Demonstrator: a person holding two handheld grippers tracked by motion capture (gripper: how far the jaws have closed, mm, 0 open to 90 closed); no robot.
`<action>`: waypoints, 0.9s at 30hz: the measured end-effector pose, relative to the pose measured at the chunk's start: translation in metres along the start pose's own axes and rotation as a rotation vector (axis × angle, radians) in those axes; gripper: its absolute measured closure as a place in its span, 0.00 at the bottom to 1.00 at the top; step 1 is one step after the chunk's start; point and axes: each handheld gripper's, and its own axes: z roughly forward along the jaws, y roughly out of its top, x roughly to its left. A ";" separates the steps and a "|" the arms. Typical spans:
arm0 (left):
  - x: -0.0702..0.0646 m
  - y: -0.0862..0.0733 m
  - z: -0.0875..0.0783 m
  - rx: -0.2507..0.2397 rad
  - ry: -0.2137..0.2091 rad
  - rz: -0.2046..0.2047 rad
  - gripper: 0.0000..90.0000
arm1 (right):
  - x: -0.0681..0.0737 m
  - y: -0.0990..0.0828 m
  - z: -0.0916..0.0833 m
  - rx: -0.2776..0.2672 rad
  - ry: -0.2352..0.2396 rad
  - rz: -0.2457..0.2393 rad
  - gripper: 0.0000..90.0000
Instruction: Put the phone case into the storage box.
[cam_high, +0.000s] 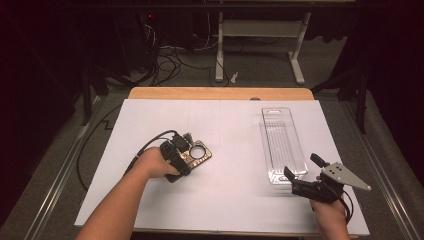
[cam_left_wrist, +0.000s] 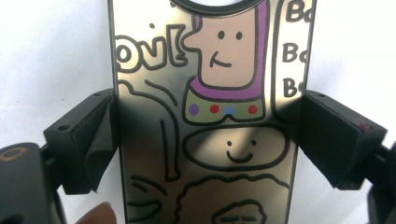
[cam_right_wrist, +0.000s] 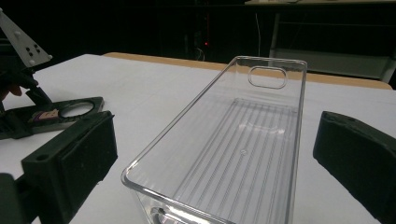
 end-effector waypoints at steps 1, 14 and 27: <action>0.000 0.000 0.000 -0.001 0.000 0.002 0.15 | 0.000 0.000 0.000 -0.002 -0.001 0.000 0.00; 0.000 -0.001 -0.001 -0.009 0.000 0.008 0.15 | -0.001 0.000 0.000 -0.001 0.000 0.003 0.00; 0.000 -0.009 -0.004 -0.086 -0.032 -0.039 0.15 | -0.001 0.001 -0.001 -0.006 -0.004 0.000 0.00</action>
